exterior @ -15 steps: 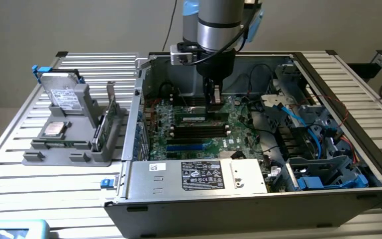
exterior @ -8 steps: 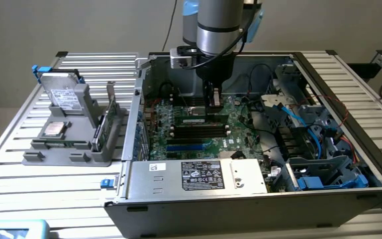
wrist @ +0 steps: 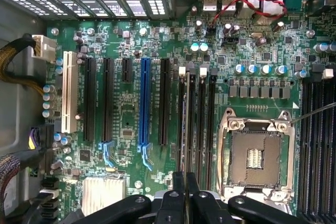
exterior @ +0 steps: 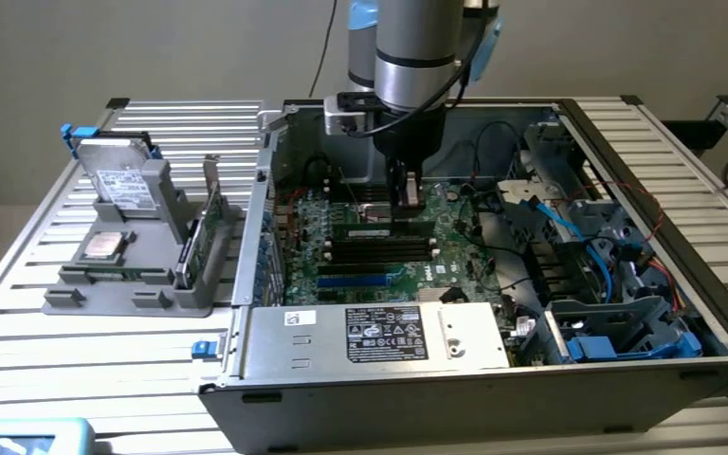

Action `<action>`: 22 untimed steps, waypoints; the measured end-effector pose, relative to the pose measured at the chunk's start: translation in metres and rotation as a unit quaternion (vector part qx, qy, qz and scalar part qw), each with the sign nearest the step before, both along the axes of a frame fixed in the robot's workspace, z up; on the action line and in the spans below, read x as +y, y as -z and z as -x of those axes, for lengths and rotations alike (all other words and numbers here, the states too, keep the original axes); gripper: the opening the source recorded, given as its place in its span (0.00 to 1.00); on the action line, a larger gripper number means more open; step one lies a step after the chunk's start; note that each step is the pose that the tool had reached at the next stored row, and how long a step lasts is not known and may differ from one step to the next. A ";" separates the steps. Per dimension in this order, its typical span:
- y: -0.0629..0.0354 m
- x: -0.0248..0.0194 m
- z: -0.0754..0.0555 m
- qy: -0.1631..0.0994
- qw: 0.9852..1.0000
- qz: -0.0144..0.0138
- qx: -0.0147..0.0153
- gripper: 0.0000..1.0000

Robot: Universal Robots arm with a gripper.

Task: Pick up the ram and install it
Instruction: 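Insert the ram into the slot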

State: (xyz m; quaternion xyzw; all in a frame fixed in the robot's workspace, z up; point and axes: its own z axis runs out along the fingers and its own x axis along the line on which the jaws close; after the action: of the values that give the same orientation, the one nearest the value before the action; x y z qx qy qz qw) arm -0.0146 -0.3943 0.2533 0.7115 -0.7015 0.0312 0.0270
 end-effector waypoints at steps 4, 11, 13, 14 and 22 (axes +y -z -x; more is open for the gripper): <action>0.0011 -0.0032 0.000 0.000 1.000 0.000 0.000 0.13; 0.0072 -0.0042 0.000 0.000 1.000 -0.003 0.000 0.13; 0.0083 -0.0044 0.000 0.000 1.000 -0.006 0.000 0.13; 0.0088 -0.0048 0.000 0.000 1.000 -0.007 0.000 0.13; 0.0150 -0.0064 0.000 0.000 1.000 -0.013 0.000 0.13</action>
State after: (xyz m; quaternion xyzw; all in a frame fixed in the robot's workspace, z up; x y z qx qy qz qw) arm -0.0146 -0.4007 0.2384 0.7118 -0.7018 0.0224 0.0181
